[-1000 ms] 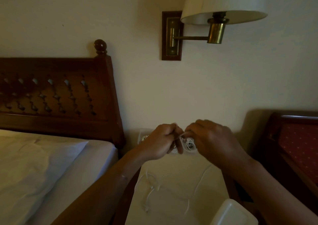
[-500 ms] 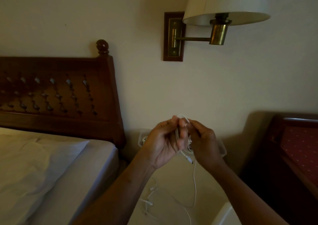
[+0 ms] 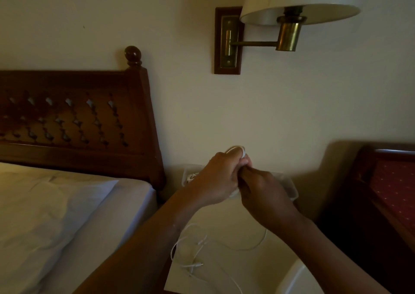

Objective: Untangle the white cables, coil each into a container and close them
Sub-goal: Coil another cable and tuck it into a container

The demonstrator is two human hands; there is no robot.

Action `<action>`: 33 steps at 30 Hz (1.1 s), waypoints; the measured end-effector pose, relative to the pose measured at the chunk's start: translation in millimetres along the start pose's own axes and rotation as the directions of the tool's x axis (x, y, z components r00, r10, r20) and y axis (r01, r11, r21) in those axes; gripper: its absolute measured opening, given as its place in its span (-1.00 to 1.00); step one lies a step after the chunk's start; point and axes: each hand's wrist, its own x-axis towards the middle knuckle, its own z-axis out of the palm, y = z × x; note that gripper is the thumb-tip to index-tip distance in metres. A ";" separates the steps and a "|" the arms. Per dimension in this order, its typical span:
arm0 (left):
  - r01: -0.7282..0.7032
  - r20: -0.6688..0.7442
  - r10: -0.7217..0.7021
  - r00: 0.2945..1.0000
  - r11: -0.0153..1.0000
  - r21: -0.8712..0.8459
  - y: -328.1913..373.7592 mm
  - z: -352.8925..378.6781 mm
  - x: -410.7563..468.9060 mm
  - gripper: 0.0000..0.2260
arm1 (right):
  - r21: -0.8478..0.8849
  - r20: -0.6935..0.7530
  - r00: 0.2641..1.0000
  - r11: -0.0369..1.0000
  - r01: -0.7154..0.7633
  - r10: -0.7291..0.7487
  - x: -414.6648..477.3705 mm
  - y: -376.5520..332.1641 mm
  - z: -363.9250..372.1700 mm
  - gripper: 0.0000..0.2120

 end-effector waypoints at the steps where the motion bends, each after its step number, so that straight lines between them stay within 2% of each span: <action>1: 0.000 0.045 -0.005 0.999 0.995 0.098 -1.7 -1.0 0.6 -0.90 | -0.016 -0.014 1.000 1.000 -0.011 0.011 1.0 1.0 -0.7 -0.88; 5: 0.116 0.144 -0.166 0.976 0.946 0.303 -8.2 -5.1 1.8 -0.89 | -0.237 -0.025 0.998 0.970 0.057 -0.065 -0.4 15.9 1.3 -0.83; 7: 0.185 0.210 -0.264 0.942 0.925 0.333 -18.5 -11.4 -0.7 -0.80 | -0.286 0.007 0.997 0.955 0.080 -0.082 -5.4 33.9 4.7 -0.89; 8: 0.226 0.256 -0.315 0.914 0.919 0.322 -25.1 -14.7 -4.3 -0.75 | -0.329 0.031 0.999 0.943 0.051 -0.044 -8.4 43.9 6.8 -0.94; 10: 0.304 0.324 -0.352 0.878 0.933 0.191 -38.5 -17.1 -15.4 -0.66 | -0.353 0.019 0.992 0.929 -0.113 0.128 -19.0 64.2 15.2 -0.93; 12: 0.385 0.337 -0.334 0.880 0.918 -0.096 -45.9 -12.7 -26.4 -0.63 | -0.166 -0.033 0.942 0.928 -0.335 0.334 -29.9 81.5 29.9 -0.91; 14: 0.425 0.309 -0.315 0.897 0.804 -0.415 -46.0 -4.7 -32.9 -0.64 | 0.001 0.013 0.882 0.883 -0.470 0.470 -40.1 91.1 51.9 -0.87; 15: 0.415 0.286 -0.305 0.908 0.740 -0.529 -43.9 -0.4 -34.1 -0.65 | 0.086 0.059 0.844 0.840 -0.536 0.533 -45.5 95.0 65.1 -0.85; 17: 0.373 0.237 -0.292 0.927 0.637 -0.674 -34.5 5.8 -35.1 -0.69 | 0.306 0.194 0.721 0.657 -0.688 0.665 -56.4 98.7 90.1 -0.76; 18: 0.343 0.215 -0.278 0.936 0.588 -0.732 -28.4 6.9 -35.1 -0.72 | 0.350 0.233 0.670 0.582 -0.734 0.705 -62.2 100.2 101.8 -0.74; 19: 0.308 0.196 -0.257 0.946 0.536 -0.786 -22.4 6.1 -35.0 -0.74 | 0.353 0.249 0.639 0.546 -0.760 0.728 -67.3 101.9 112.6 -0.72; 21: 0.239 0.164 -0.205 0.965 0.425 -0.873 -11.1 0.0 -35.5 -0.73 | 0.278 0.274 0.624 0.561 -0.780 0.732 -75.5 107.0 130.6 -0.70; 24: 0.155 0.113 -0.153 0.982 0.293 -0.943 2.5 -15.8 -38.1 -0.72 | 0.213 0.289 0.679 0.646 -0.733 0.675 -81.9 113.3 140.4 -0.75; 26: 0.102 0.073 -0.136 0.988 0.223 -0.969 8.0 -24.1 -40.3 -0.73 | 0.188 0.316 0.682 0.661 -0.727 0.660 -83.0 118.1 140.3 -0.80; 27: 0.082 0.048 -0.147 0.988 0.240 -0.967 8.7 -25.6 -40.3 -0.72 | 0.179 0.334 0.667 0.650 -0.738 0.666 -82.2 120.1 139.3 -0.80; 29: 0.087 0.001 -0.218 0.976 0.385 -0.919 6.3 -23.3 -39.5 -0.70 | 0.157 0.373 0.631 0.624 -0.765 0.680 -75.9 119.0 134.6 -0.72; 31: 0.151 -0.008 -0.301 0.954 0.498 -0.854 1.3 -14.4 -38.1 -0.66 | 0.129 0.393 0.628 0.636 -0.761 0.672 -64.3 110.6 124.6 -0.47; 33: 0.212 0.011 -0.363 0.932 0.518 -0.829 -4.1 -3.7 -37.6 -0.64 | 0.133 0.399 0.668 0.681 -0.720 0.628 -51.0 94.7 107.6 -0.24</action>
